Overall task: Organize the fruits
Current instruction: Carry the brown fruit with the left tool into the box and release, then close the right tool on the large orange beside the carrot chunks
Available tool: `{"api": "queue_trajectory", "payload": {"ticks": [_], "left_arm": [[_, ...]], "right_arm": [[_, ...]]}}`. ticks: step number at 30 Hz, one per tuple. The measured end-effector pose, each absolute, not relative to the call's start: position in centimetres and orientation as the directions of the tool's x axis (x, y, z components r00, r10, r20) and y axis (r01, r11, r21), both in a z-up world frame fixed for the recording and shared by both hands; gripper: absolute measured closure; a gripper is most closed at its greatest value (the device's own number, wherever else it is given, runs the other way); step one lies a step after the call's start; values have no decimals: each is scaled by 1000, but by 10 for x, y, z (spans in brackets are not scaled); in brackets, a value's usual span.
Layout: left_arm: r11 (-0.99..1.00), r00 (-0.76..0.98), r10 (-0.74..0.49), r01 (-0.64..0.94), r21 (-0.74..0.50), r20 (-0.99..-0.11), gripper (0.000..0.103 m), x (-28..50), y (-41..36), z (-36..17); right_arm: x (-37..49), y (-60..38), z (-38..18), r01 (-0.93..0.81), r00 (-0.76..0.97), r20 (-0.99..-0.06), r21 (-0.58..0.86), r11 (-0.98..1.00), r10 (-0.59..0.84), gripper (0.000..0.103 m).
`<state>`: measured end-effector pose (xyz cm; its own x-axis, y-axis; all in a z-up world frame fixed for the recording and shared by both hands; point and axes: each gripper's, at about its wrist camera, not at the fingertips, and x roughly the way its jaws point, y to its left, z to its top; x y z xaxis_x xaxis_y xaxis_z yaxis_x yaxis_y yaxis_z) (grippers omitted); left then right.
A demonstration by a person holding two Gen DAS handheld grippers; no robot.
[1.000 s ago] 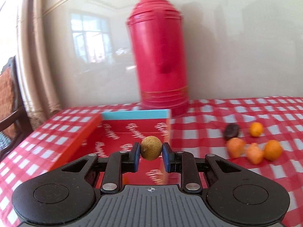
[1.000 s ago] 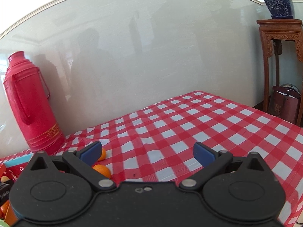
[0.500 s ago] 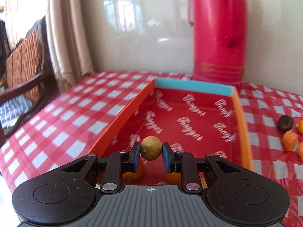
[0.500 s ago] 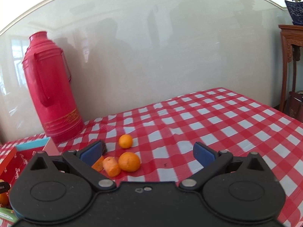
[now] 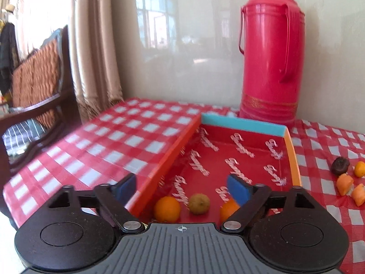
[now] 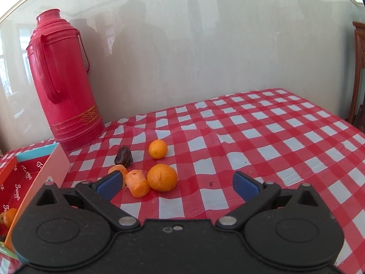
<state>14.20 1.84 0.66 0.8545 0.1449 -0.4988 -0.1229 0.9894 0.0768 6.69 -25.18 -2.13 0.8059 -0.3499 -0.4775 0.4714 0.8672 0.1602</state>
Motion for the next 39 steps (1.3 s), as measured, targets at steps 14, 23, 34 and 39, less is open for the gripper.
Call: {"api": "queue_trajectory", "payload": {"ticks": [14, 23, 34, 39], "left_arm": [[966, 865, 254, -249, 69, -432, 0, 115, 71, 27], [939, 831, 329, -340, 59, -449, 0, 105, 115, 20], [893, 765, 379, -451, -11, -521, 0, 113, 150, 6], [884, 760, 393, -468, -16, -518, 0, 112, 150, 6]], "right_arm": [[104, -264, -33, 480, 776, -540, 170, 860, -327, 30], [119, -270, -48, 508, 748, -590, 216, 834, -304, 49], [117, -255, -44, 450, 792, -544, 212, 868, -278, 73], [106, -237, -29, 351, 855, -472, 223, 909, -215, 73]]}}
